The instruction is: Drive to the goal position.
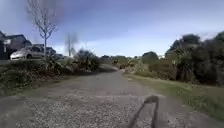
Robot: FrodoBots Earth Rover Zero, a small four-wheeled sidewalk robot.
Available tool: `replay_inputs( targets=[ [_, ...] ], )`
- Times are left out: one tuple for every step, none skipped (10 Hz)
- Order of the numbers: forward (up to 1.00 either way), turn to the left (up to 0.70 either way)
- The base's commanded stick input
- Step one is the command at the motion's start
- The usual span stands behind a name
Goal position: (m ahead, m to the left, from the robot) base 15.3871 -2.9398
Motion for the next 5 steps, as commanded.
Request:
replay_inputs(
  targets=[
    [1.00,0.00],
    [1.00,0.00],
    [1.00,0.00],
    [1.00,0.00],
    [1.00,0.00]
  ],
)
